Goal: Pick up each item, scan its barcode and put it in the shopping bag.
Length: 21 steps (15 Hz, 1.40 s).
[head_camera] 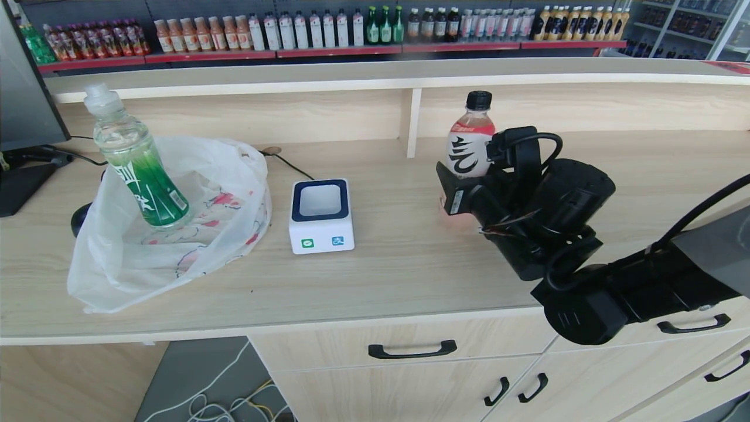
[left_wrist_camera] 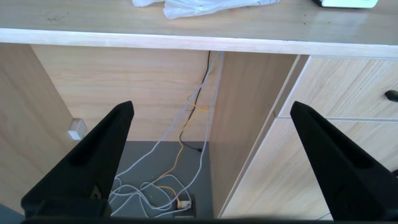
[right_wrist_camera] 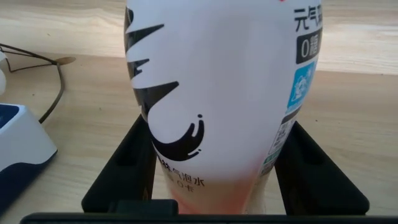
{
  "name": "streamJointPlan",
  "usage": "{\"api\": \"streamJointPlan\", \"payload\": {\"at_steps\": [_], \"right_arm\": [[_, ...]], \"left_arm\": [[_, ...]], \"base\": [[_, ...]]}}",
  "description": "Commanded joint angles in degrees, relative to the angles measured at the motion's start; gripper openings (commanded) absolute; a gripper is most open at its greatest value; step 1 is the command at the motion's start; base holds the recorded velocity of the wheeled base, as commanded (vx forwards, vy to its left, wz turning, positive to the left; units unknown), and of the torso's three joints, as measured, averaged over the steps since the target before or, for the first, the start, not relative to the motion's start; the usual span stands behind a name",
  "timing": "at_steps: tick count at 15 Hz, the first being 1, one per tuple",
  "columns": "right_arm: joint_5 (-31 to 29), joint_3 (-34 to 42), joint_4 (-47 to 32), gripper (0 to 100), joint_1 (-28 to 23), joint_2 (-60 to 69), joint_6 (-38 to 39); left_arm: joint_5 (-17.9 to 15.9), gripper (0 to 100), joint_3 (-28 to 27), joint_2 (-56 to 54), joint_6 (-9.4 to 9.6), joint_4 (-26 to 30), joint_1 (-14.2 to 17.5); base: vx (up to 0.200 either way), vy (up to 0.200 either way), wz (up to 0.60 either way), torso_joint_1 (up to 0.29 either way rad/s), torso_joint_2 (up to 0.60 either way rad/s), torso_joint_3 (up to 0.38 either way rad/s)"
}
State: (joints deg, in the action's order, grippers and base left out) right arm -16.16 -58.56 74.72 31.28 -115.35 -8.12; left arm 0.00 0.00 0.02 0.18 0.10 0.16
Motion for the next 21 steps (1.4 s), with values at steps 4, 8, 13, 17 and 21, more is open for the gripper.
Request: {"api": "streamJointPlan", "payload": {"at_steps": [4,8,13,17,21], "right_arm": [[-0.3,0.5,0.1,0,1.0,3.5,-1.3],[-0.5,9.8,0.3,0,3.0,12.1,-4.8],[-0.5,28.9,3.5,0,5.1,25.2,-8.1],[-0.6,36.8,5.8,0,8.5,33.1,-12.0],[-1.4,40.4,5.8,0,12.4,33.8,-14.6]], "left_arm": [[0.0,100,0.0,0.0,-0.01,0.0,0.0],[0.0,100,0.0,0.0,-0.01,0.0,0.0],[-0.1,100,0.0,0.0,-0.01,0.0,0.0],[0.0,100,0.0,0.0,-0.01,0.0,0.0],[0.0,100,0.0,0.0,-0.01,0.0,0.0]], "base": [[0.0,0.0,0.0,0.0,0.0,0.0],[0.0,0.0,0.0,0.0,0.0,0.0],[0.0,0.0,0.0,0.0,0.0,0.0],[0.0,0.0,0.0,0.0,0.0,0.0],[0.0,0.0,0.0,0.0,0.0,0.0]]}}
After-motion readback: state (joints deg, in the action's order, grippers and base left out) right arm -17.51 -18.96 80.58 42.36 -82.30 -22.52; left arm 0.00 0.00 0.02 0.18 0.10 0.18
